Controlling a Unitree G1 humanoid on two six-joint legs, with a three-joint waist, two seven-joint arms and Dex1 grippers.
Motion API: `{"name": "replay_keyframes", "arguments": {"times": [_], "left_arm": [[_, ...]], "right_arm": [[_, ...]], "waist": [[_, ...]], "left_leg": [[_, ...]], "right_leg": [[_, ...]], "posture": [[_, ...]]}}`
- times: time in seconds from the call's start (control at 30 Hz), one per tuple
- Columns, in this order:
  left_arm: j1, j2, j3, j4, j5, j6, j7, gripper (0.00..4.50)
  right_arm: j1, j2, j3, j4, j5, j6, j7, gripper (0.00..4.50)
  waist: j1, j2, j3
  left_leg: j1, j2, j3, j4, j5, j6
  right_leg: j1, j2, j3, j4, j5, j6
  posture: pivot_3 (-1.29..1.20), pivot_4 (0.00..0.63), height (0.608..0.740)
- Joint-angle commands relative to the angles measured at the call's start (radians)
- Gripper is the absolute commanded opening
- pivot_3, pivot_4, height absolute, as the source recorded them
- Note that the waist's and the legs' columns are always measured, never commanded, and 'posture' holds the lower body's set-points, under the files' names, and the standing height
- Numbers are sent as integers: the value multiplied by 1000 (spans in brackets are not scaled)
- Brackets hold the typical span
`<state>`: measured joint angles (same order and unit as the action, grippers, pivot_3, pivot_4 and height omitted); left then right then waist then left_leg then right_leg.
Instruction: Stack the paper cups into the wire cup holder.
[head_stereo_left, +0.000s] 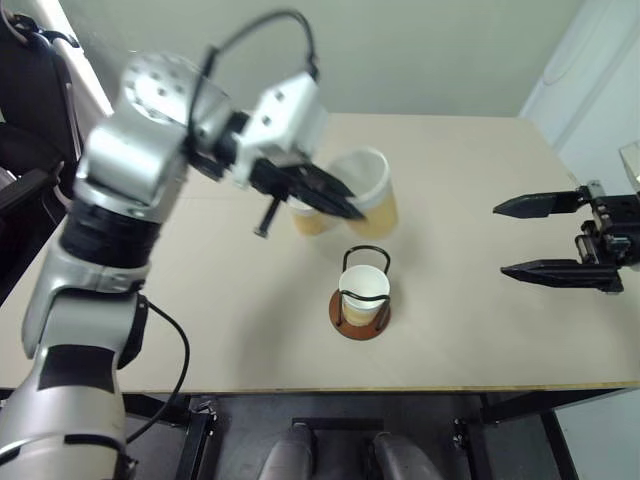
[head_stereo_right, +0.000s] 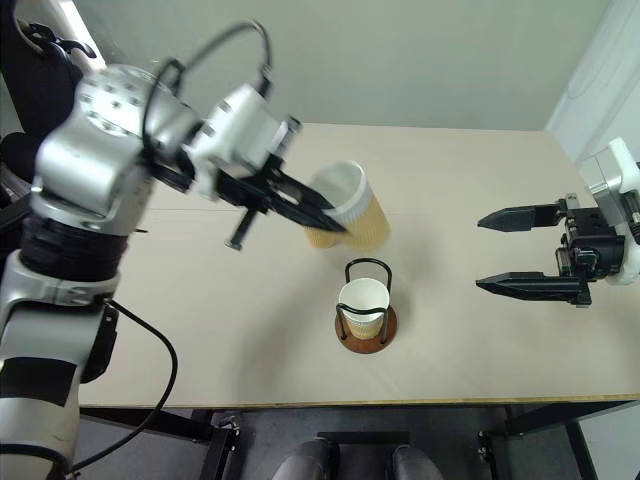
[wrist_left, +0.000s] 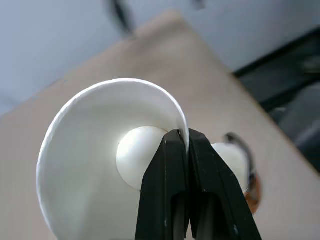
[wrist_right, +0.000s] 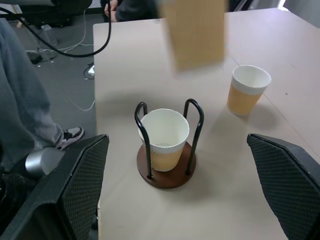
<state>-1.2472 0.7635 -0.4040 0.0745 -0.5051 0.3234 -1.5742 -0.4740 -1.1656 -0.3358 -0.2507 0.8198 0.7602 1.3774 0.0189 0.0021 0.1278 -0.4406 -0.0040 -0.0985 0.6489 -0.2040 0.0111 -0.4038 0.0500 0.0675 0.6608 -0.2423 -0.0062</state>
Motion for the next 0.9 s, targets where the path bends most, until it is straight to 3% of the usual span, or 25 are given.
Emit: {"name": "replay_keyframes", "arguments": {"times": [0.03, 0.33, 0.83, 0.9], "left_arm": [[-28, 33, -57, -29, -58, -69, -40, 8], [-32, 37, -212, 60, 28, -269, -40, 8], [31, 6, -190, -26, 91, -251, -40, 8], [28, -10, -191, -2, 125, -263, -40, 412]], "right_arm": [[15, -32, -67, -37, 13, 0, -17, 4500], [66, -33, -104, -75, 32, 18, -56, 4500], [121, -43, -157, -119, 59, 35, -76, 4500], [117, -43, -151, -116, 59, 33, -78, 4500]], "waist": [[0, 0, 0], [0, 0, 0], [1, 1, 0], [1, 1, 0]], "left_leg": [[0, 0, 0, 0, 0, 0], [1, 0, 0, 4, 0, 1], [-4, -1, 1, 17, -5, 8], [-4, -1, 1, 17, -5, 8]], "right_leg": [[0, 0, 0, 0, 0, 0], [3, 0, 1, 0, 0, 3], [3, 0, 2, 0, 2, 8], [3, 0, 2, 0, 2, 8]], "posture": [[0, 150, 740], [0, 150, 740], [0, 150, 740], [0, 150, 740]]}}
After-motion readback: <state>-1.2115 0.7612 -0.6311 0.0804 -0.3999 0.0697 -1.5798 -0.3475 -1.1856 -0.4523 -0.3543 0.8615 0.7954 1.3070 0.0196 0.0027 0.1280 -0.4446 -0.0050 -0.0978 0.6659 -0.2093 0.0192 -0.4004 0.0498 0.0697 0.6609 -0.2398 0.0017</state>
